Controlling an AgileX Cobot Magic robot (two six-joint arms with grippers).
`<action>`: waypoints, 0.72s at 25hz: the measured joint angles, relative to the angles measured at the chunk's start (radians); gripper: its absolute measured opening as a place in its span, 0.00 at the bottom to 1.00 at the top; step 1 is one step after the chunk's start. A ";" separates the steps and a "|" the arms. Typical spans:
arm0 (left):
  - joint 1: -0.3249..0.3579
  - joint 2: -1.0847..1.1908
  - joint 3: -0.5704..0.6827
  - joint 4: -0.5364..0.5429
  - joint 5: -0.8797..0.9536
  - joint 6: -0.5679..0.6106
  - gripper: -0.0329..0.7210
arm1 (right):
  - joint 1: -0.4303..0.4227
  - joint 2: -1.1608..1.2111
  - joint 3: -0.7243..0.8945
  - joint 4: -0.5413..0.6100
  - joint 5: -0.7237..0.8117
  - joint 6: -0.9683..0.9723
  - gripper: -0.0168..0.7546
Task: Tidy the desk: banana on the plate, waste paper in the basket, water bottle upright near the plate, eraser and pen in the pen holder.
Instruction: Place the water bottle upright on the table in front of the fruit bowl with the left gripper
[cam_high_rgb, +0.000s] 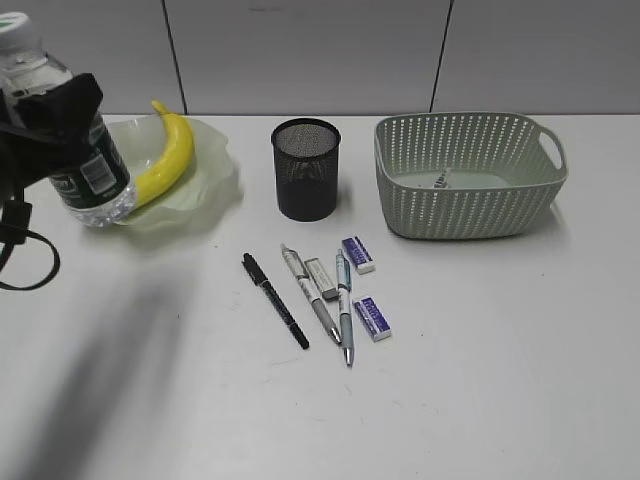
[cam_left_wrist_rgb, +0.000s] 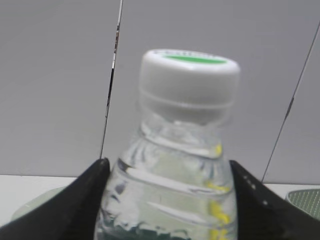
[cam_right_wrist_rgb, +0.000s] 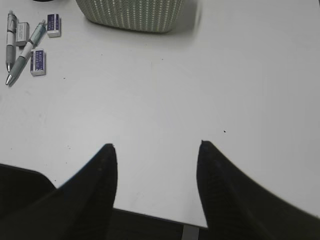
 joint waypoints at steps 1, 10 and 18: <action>0.000 0.033 0.000 0.013 -0.028 -0.016 0.70 | 0.000 0.000 0.000 0.000 0.000 0.000 0.56; 0.000 0.156 0.031 0.068 -0.046 -0.004 0.70 | 0.000 0.000 0.000 0.000 0.000 0.000 0.56; 0.000 0.326 0.006 0.090 -0.044 0.048 0.70 | 0.000 0.000 0.000 0.000 0.000 0.000 0.56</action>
